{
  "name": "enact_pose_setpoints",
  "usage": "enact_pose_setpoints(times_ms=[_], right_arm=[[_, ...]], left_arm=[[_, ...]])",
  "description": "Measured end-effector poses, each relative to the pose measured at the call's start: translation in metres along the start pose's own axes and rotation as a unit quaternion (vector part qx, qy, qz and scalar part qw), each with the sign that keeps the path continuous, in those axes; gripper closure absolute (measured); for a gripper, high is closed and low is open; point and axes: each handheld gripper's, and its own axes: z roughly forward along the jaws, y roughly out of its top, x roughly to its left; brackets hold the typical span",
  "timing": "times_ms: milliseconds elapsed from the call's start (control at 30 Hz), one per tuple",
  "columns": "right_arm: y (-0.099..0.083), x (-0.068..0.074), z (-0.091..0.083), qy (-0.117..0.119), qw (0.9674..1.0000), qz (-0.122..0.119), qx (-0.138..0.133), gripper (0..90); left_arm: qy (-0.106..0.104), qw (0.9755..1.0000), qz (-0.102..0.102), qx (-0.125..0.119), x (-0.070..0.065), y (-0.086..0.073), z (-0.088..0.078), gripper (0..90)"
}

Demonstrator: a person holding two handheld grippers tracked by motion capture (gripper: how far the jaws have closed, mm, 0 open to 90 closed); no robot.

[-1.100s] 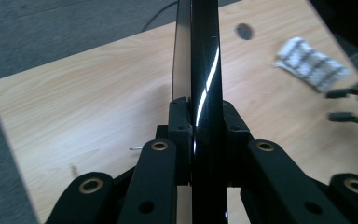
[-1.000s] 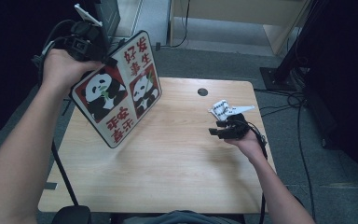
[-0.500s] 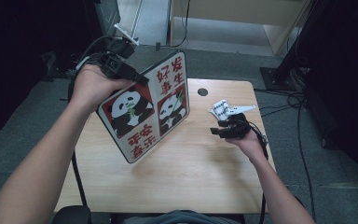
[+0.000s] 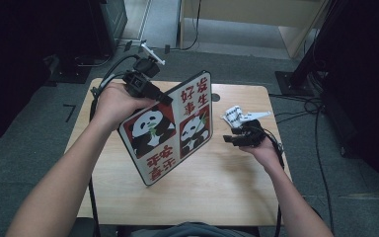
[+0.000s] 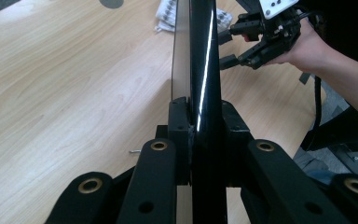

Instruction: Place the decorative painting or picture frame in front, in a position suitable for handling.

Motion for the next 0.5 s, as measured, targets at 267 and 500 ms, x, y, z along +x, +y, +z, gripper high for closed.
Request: enact_pose_setpoints(times_ms=[267, 500], right_arm=[[0.000, -0.001, 0.000, -0.001, 1.0000, 0.004, 0.001, 45.8], [0.000, 0.000, -0.001, 0.000, 1.0000, 0.005, -0.001, 45.9]], left_arm=[[-0.004, 0.9999, -0.011, -0.001, 0.002, 0.002, 0.003, 79.4], [0.011, 0.9997, -0.022, -0.003, 0.011, 0.000, 0.003, 78.0]])
